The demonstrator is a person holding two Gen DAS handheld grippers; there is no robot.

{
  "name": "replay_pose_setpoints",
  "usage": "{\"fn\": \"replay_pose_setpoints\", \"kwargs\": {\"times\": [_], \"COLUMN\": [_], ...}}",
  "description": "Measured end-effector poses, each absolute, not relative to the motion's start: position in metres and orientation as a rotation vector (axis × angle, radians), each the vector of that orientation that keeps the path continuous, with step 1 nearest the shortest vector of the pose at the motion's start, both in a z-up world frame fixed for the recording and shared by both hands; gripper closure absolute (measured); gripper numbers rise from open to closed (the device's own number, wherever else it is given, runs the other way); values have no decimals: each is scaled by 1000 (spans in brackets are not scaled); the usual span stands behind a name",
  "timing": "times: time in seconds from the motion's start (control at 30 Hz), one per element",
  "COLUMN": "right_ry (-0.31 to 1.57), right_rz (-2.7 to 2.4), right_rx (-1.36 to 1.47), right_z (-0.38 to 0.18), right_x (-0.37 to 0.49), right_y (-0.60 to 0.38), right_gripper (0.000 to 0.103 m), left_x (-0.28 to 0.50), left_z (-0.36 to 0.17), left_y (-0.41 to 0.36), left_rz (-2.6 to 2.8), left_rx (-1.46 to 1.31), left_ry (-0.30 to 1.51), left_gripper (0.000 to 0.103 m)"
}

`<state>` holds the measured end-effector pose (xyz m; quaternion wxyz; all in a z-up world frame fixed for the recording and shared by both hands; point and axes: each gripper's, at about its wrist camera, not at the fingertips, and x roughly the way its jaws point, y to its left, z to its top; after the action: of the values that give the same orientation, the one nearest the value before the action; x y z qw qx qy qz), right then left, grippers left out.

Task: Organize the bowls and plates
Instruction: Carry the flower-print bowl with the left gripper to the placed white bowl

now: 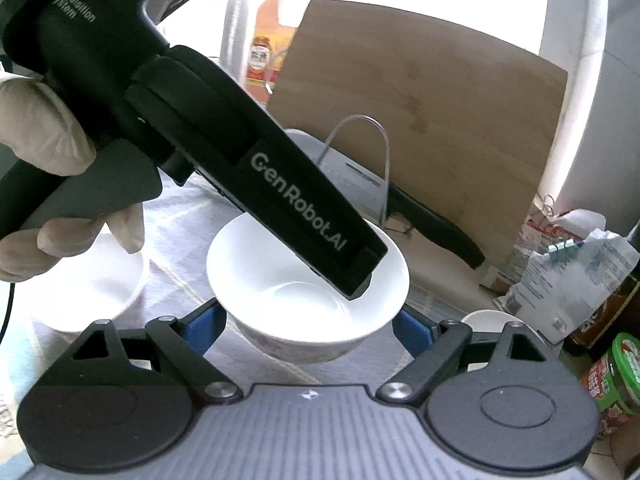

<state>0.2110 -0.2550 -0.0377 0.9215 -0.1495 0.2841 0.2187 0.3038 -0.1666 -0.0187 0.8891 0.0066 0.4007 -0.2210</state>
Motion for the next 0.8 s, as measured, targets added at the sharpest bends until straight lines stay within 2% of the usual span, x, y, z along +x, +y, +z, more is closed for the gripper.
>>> {"fn": "replay_pose_setpoints", "kwargs": {"times": [0.8], "right_ry": [580], "right_rz": [638], "right_rx": [-328], "right_z": [-27], "right_x": [175], "right_y": [-173], "right_gripper": [10], "left_x": [232], "left_z": [-4], "left_y": [-74], "left_rz": [-308], "left_rx": [-32], "left_ry": [822], "left_gripper": [25]}}
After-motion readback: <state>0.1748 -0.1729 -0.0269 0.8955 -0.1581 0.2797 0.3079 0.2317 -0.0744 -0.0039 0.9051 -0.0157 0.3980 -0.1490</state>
